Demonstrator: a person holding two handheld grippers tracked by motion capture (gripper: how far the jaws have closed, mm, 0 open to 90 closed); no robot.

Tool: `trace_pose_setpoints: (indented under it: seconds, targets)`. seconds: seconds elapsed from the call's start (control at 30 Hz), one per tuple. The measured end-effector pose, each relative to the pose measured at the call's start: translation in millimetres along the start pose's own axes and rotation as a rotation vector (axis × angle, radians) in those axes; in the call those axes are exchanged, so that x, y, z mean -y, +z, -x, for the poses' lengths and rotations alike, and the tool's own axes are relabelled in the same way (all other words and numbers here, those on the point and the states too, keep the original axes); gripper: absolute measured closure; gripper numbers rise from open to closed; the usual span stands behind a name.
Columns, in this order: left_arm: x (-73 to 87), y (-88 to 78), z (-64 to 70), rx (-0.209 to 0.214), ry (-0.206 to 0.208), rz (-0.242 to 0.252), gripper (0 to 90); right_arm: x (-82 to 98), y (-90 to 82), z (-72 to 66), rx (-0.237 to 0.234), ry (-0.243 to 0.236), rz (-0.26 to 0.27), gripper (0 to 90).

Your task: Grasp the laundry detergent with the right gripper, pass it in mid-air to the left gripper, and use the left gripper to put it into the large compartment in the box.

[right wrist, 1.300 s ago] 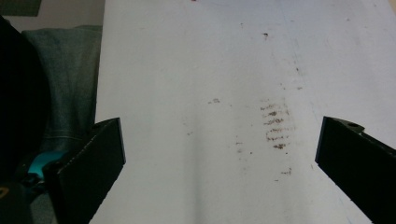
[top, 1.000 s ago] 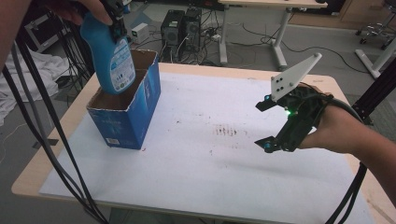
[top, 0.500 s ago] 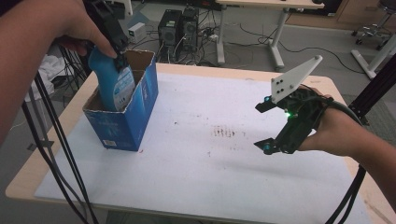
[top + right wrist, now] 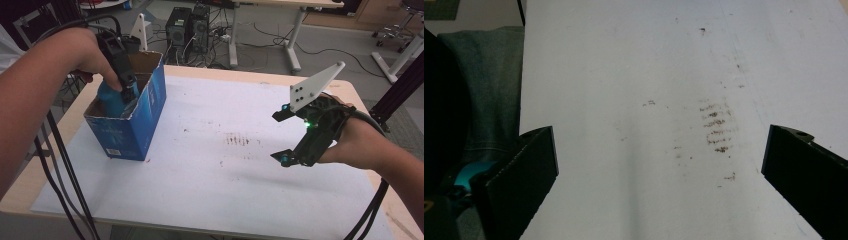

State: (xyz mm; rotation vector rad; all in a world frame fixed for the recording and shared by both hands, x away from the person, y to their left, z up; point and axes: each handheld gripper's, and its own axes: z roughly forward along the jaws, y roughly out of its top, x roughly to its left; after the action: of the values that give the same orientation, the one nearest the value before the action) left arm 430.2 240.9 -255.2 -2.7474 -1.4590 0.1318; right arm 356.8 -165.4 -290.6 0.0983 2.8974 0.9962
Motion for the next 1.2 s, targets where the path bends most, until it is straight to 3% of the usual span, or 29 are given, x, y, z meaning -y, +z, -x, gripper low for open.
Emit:
trace_pose_setpoints:
  seconds: [0.13,0.27,0.43,0.67,1.2]
  targets:
    - [0.3,10.5,1.7,-0.016,0.117,-0.002,38.1,-0.6,0.8,0.0,-0.002,-0.004,-0.001,0.7]
    - [0.2,17.8,1.4,-0.023,0.186,-0.009,38.1,-1.8,1.9,-0.5,-0.002,-0.007,-0.003,0.7]
    - [1.3,26.5,-1.0,-0.029,0.236,0.0,38.0,-2.6,3.2,-1.3,-0.003,-0.008,-0.004,0.7]
    - [1.6,35.8,-3.8,-0.028,0.271,0.023,37.9,-2.9,4.2,-1.2,-0.004,-0.005,-0.009,0.7]
    - [-2.1,34.0,-5.0,-0.014,0.253,0.013,35.6,-1.4,4.1,-1.0,-0.005,-0.001,-0.009,0.7]
